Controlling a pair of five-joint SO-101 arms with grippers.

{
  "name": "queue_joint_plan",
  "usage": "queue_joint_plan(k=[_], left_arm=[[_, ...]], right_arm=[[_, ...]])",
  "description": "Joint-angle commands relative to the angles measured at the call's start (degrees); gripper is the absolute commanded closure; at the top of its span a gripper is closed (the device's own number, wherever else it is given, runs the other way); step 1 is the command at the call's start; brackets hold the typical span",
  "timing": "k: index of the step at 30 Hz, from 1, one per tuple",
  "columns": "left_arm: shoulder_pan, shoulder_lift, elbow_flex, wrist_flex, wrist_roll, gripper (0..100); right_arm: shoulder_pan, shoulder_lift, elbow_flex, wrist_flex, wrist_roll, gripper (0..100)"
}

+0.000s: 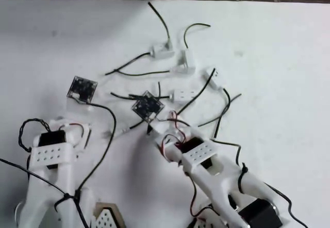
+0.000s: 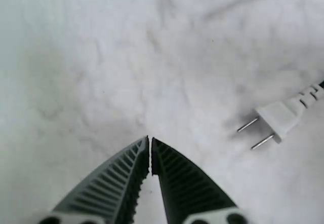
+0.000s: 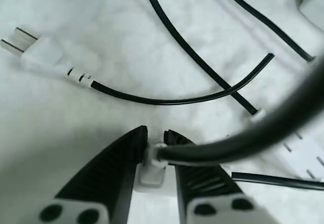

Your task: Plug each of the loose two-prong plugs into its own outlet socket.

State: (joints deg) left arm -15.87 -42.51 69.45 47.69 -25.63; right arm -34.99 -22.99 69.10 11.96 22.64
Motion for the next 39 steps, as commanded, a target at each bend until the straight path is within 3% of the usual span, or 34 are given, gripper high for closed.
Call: queue_joint_plan(k=[1,12,17,20,31,39], left_arm=[[-0.40,-1.01,0.00,-0.62,-0.53,97],[-0.40,-1.01,0.00,-0.62,-0.53,97],[-0.40,-1.01,0.00,-0.62,-0.53,97],[-0.40,-1.01,0.00,-0.62,-0.53,97],[-0.40,-1.27,0.79,-0.88,-2.64,97],[-0.40,-1.36,1.14,-1.05,-2.81,97]], right_arm=[[1.36,0.57,1.32,0.66,1.32,98.1],[3.12,-0.48,1.05,0.31,0.88,97.5],[2.59,-5.23,0.26,0.66,-0.26,90.9],[2.59,-7.87,0.26,0.84,-2.37,98.3],[2.77,-18.77,-10.90,13.23,-2.81,98.1],[2.68,-15.25,-16.44,21.41,-2.90,98.1]])
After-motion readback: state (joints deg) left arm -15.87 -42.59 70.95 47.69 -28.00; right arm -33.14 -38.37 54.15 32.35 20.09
